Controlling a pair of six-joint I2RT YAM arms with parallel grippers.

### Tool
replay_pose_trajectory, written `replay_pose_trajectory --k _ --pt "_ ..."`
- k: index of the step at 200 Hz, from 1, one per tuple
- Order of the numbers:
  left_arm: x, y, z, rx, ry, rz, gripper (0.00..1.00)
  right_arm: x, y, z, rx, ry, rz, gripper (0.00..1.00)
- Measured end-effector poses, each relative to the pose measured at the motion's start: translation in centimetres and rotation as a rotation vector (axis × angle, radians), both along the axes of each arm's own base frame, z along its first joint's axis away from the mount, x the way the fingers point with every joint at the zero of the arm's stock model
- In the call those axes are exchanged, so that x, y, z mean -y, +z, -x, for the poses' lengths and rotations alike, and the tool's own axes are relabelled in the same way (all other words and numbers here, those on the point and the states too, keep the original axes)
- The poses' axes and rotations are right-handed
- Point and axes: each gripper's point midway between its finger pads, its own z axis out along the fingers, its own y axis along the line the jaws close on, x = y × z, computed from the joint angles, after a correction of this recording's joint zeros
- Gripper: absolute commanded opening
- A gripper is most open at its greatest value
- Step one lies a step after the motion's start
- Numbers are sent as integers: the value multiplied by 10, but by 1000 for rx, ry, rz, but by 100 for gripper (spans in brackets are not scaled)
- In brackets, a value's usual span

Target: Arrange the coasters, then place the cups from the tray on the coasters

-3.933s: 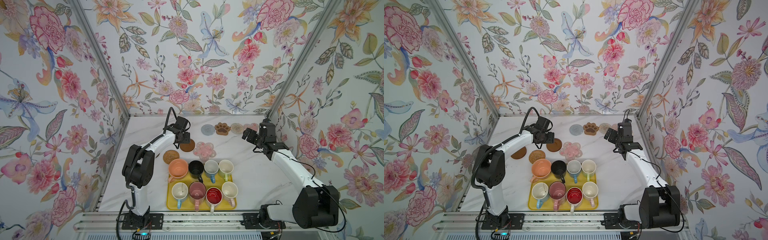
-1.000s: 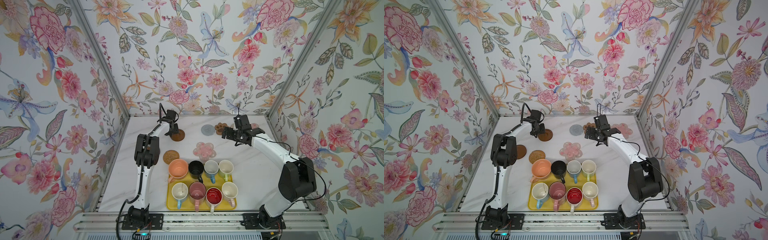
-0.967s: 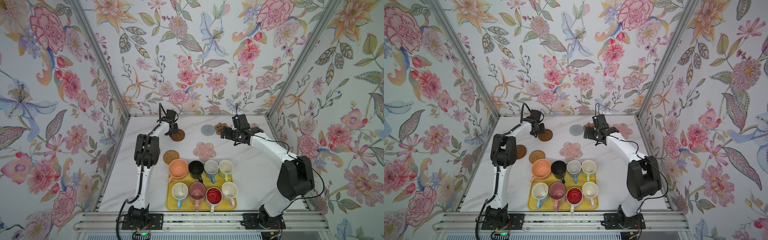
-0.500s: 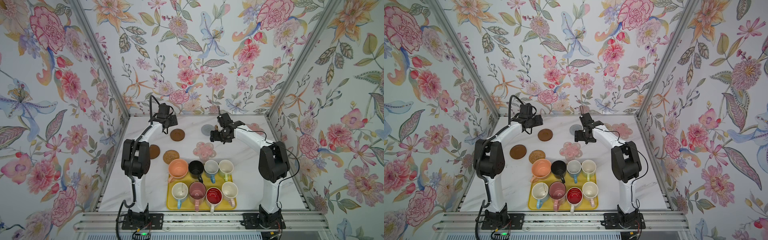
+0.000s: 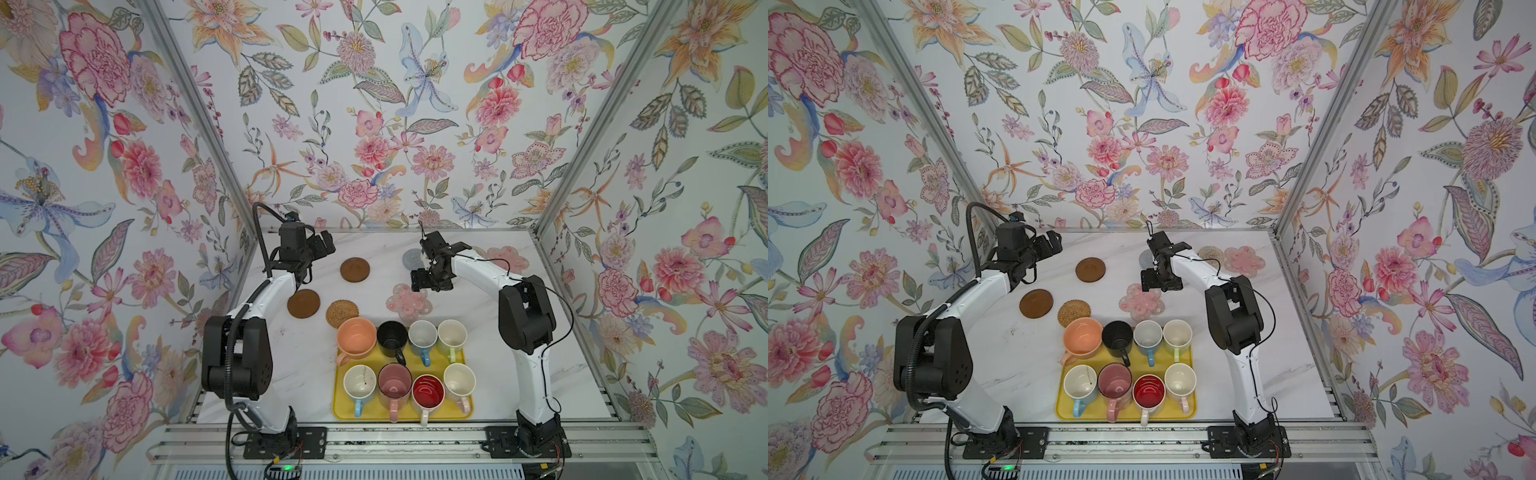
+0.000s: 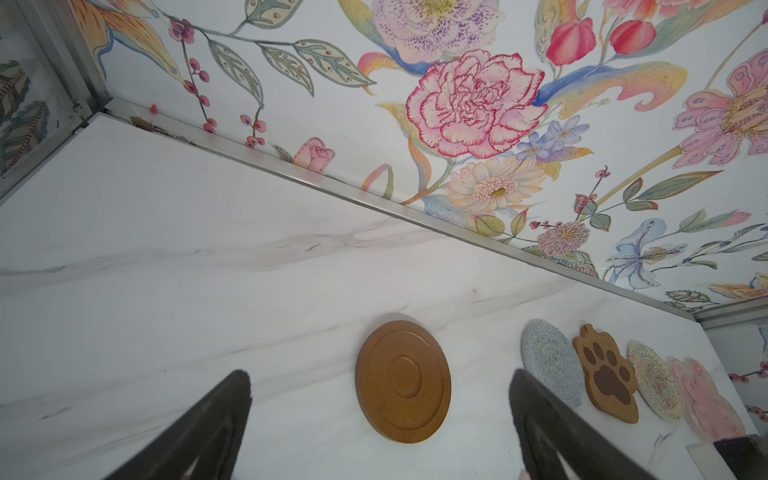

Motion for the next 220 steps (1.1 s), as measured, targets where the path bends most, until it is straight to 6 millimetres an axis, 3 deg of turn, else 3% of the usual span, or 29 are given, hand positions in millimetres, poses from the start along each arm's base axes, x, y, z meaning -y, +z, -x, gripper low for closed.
replay_pose_trajectory --k 26,94,139,191,220 --pt "-1 14 6 32 0 3 99 -1 -11 -4 -15 5 11 74" --pt "-9 53 21 116 26 0 99 -2 -24 -10 -34 2 8 64" --pt "-13 49 26 107 37 -7 99 -4 -31 -12 -44 0 6 52" --pt "-19 51 29 111 48 -16 99 -10 -33 -18 -46 -7 -12 26" --pt "-25 54 32 116 65 -25 99 -16 -33 -24 -44 -11 -35 17"
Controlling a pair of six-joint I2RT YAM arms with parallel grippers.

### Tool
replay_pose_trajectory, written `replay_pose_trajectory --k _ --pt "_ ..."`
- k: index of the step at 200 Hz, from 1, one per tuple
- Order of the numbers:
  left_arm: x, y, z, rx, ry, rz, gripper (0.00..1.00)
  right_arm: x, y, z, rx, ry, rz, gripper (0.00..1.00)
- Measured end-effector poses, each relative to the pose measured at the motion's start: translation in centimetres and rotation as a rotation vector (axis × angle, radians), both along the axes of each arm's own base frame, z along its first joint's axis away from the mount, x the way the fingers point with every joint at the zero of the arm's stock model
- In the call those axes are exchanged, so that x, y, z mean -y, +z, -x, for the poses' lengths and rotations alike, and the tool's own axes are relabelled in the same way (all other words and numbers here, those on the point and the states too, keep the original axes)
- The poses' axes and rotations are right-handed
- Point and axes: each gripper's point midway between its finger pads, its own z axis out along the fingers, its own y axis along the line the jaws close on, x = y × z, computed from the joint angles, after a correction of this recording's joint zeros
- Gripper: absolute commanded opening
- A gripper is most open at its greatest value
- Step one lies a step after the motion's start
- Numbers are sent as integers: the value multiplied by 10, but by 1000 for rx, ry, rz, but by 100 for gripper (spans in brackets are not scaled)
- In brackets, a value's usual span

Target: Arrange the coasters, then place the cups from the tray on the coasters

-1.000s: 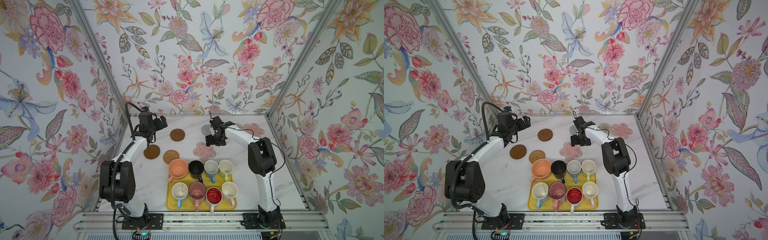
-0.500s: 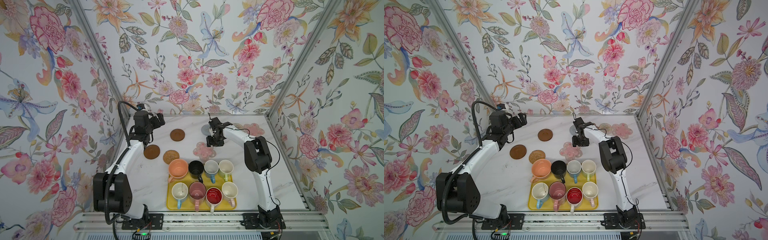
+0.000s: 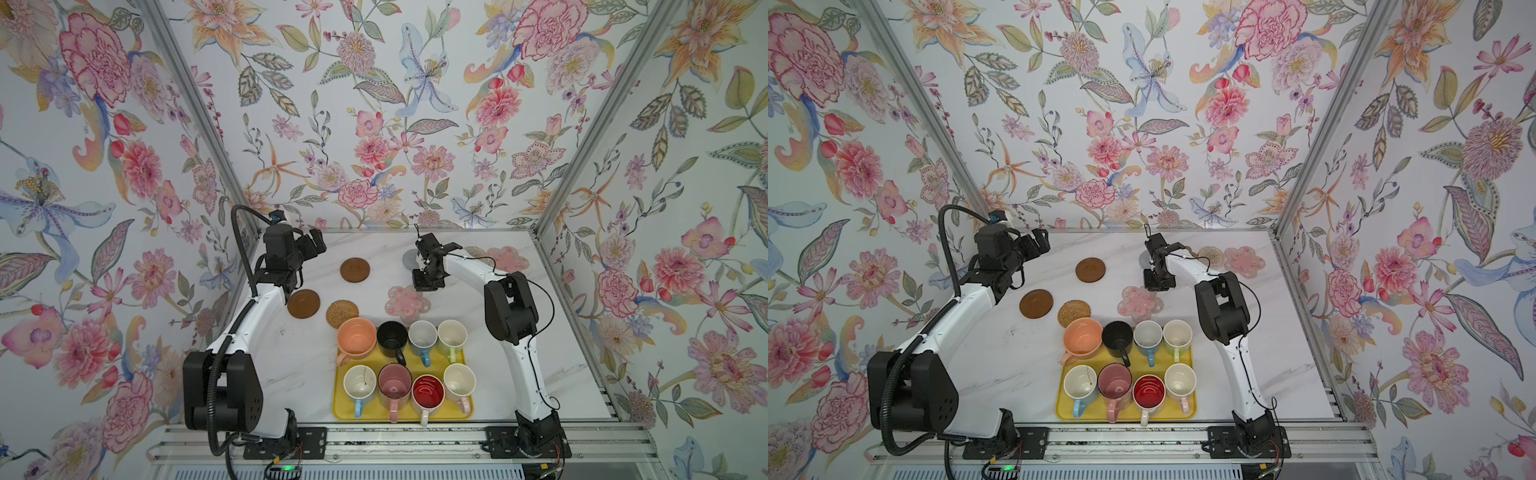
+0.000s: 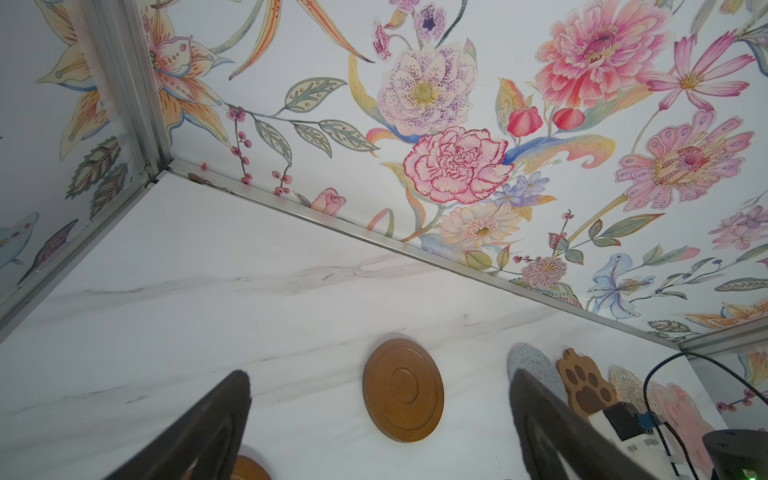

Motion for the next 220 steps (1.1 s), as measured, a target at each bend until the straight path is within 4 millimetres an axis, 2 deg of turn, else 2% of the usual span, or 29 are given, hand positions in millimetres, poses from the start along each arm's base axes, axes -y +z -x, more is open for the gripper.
replay_pose_trajectory --k 61,91,124,146,181,220 --pt "-5 2 1 4 10 -4 99 -21 2 -24 28 -7 -66 17" --pt "-5 4 3 8 10 -3 99 -21 3 -25 39 -9 -52 18" --pt "-7 7 5 15 14 -3 99 -17 6 -14 37 1 -23 18" --pt "-9 7 7 16 17 -3 99 -14 17 -3 50 17 2 19" --pt "-9 6 7 15 17 -3 99 -20 35 7 85 54 12 20" --pt "-9 9 11 22 17 -2 99 -29 33 16 79 88 20 20"
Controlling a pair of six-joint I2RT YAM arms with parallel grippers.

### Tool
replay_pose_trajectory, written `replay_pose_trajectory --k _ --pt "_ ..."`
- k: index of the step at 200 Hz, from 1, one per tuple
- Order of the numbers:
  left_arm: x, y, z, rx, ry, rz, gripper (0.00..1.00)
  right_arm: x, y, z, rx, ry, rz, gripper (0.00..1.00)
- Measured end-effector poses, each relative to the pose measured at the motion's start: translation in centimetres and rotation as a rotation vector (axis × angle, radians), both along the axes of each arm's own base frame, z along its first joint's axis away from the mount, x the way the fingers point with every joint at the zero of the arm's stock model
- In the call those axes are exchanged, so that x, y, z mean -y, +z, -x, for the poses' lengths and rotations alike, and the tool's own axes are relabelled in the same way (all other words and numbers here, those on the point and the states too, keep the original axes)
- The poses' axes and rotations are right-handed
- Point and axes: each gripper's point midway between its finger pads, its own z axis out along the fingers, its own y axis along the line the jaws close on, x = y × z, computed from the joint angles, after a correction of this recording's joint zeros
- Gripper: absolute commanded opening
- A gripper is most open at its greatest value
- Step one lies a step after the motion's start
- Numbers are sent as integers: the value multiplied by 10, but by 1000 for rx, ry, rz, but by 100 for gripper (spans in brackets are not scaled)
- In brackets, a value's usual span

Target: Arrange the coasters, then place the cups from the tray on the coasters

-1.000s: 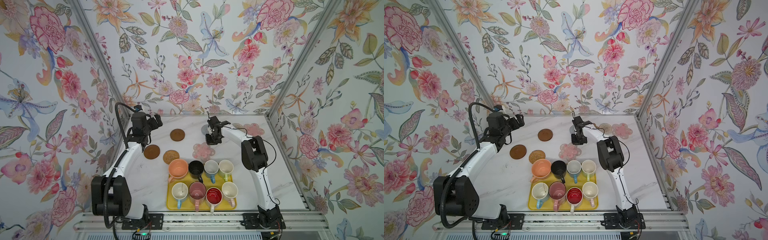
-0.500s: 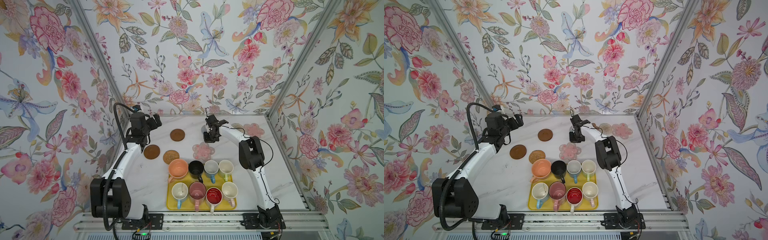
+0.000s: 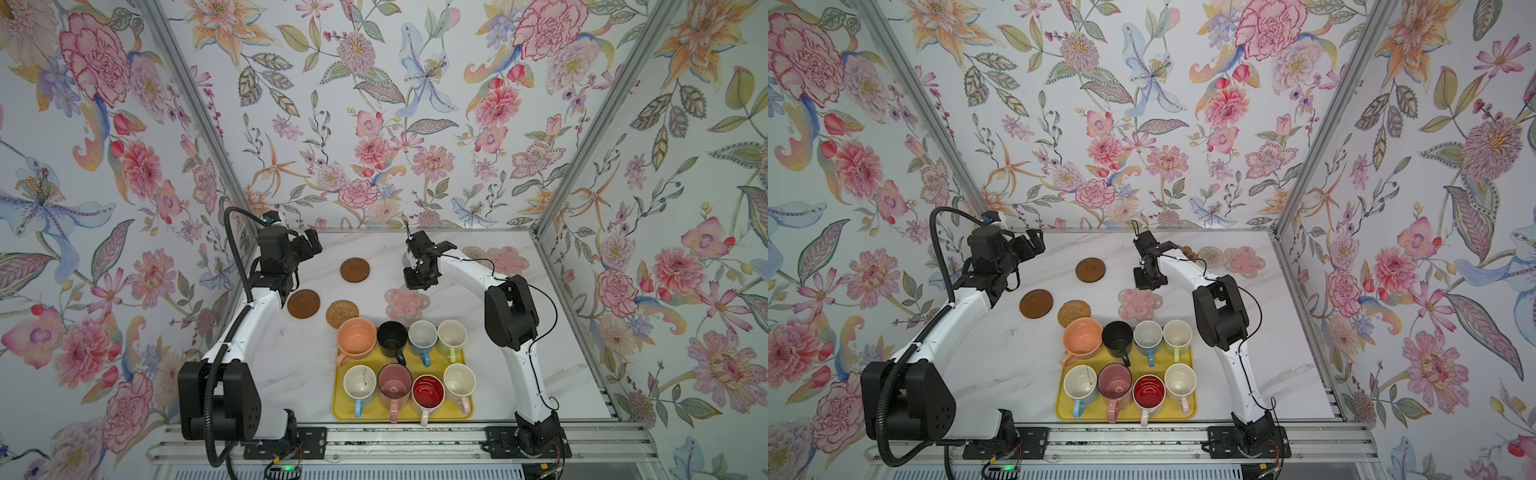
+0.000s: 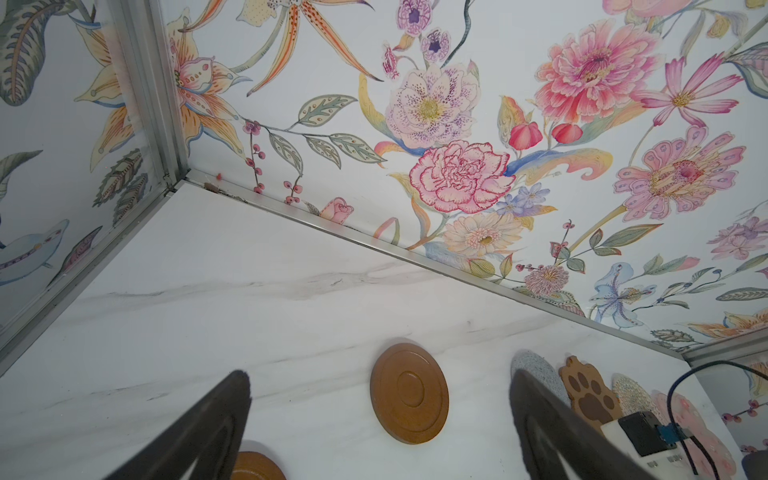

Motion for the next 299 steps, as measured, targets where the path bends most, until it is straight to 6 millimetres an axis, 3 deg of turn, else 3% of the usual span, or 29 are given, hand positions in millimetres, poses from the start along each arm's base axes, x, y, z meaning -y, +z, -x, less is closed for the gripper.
replay_pose_trajectory --k 40,102,225,299 --pt "-1 2 2 6 1 0 99 -5 -2 4 -7 17 -2 20" --pt "-2 5 4 11 4 0 99 -2 -22 7 -50 16 25 20" --pt "-7 8 11 9 16 -6 99 -8 -30 -8 -58 -4 45 18" --pt "-8 10 15 13 18 -9 99 -29 -28 -48 28 -17 10 19"
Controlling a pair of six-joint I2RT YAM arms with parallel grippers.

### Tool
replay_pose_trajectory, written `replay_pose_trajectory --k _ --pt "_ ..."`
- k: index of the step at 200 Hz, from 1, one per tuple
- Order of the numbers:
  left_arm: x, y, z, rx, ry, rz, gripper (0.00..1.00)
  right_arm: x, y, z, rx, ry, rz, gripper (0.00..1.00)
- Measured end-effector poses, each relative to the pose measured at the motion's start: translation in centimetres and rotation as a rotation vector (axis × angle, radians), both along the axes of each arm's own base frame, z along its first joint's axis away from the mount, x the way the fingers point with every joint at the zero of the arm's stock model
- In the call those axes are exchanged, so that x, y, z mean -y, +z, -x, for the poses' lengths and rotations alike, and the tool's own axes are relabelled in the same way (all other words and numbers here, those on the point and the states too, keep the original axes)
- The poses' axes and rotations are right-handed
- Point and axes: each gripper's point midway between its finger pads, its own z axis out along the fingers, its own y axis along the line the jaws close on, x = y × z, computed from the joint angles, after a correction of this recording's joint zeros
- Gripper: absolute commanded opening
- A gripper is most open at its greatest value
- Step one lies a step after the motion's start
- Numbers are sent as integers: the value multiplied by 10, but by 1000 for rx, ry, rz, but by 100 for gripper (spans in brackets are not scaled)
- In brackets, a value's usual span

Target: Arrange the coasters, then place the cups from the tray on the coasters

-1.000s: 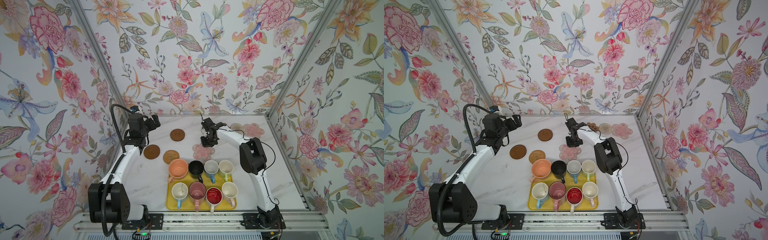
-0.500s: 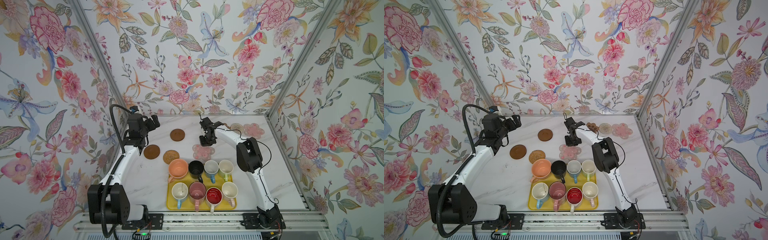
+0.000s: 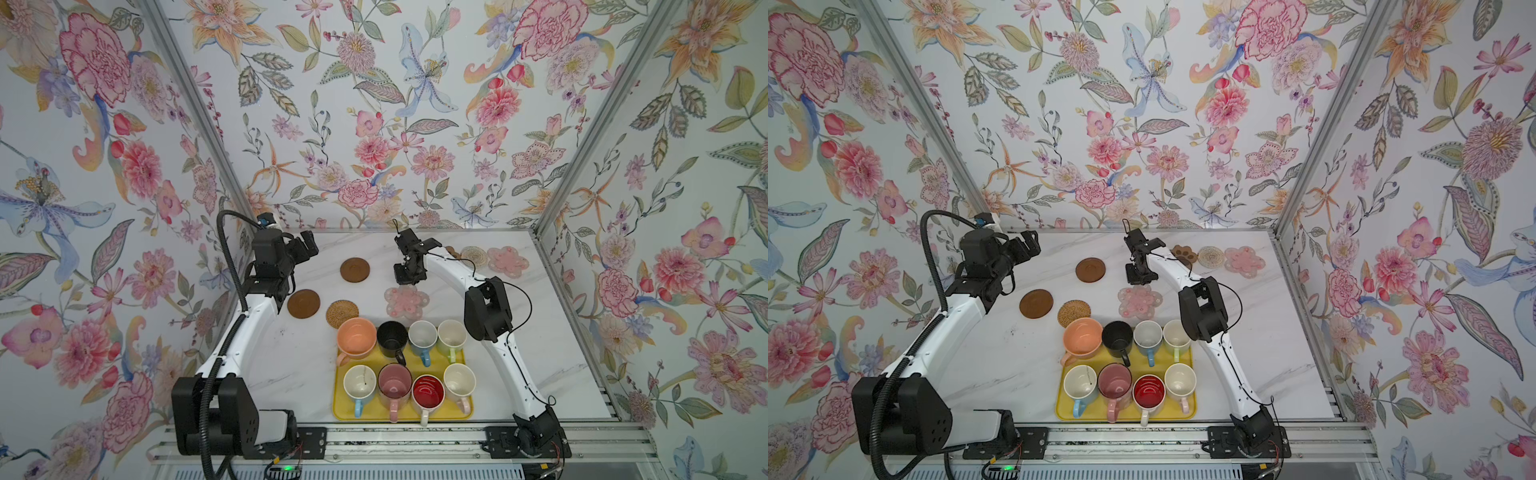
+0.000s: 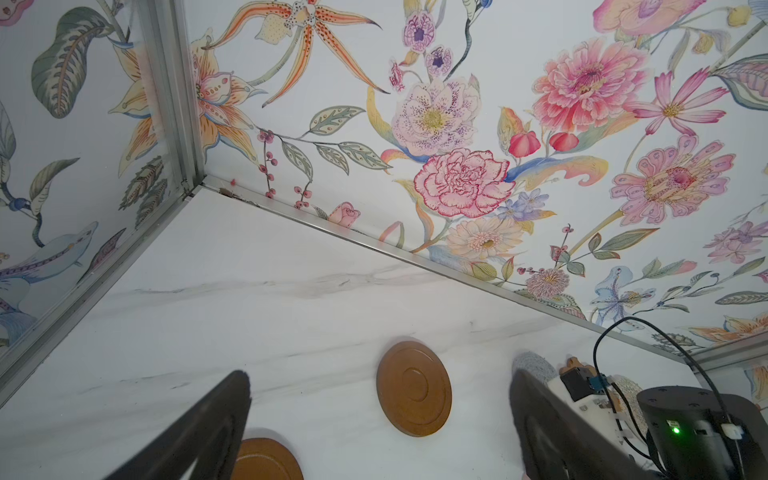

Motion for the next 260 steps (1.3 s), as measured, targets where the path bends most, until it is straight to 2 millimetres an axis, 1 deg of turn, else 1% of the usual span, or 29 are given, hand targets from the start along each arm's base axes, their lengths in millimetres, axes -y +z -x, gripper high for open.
replay_pose_trajectory --k 5,17,31,44,54,61,78,100,111,125,139,154,174,188,216,260 --pt "0 0 0 0 0 0 99 -1 0 -2 7 0 -4 20" --pt "0 1 0 2 0 0 99 -1 0 -3 11 -2 1 26" --pt "-1 2 1 4 1 0 99 0 2 -5 22 3 7 30" --pt "-1 2 1 5 3 0 99 4 4 -5 33 6 23 35" --pt "-1 2 1 5 3 0 99 10 8 -1 35 12 40 40" --pt "-1 3 1 5 3 0 99 14 12 2 36 17 51 41" --pt "-2 1 2 -2 5 -1 99 24 31 11 49 32 66 45" --pt "-3 -2 4 -18 6 -3 99 33 60 20 85 60 72 53" --pt "-4 -1 4 -25 12 -8 99 37 72 25 100 73 70 61" --pt "-5 3 4 -24 19 -14 99 44 78 31 106 88 72 70" --pt "-6 8 4 -17 20 -18 99 54 74 37 86 92 83 77" --pt "-7 12 4 -20 25 -20 99 68 62 42 48 82 98 81" --pt "-10 17 4 -23 38 -32 99 84 43 49 -5 70 121 83" --pt "-11 19 5 -27 45 -35 99 91 36 52 -28 62 127 83" --pt "-13 18 6 -45 53 -37 99 90 32 57 -52 67 107 82" --pt "-17 6 8 -92 72 -45 99 85 21 70 -110 61 69 77"
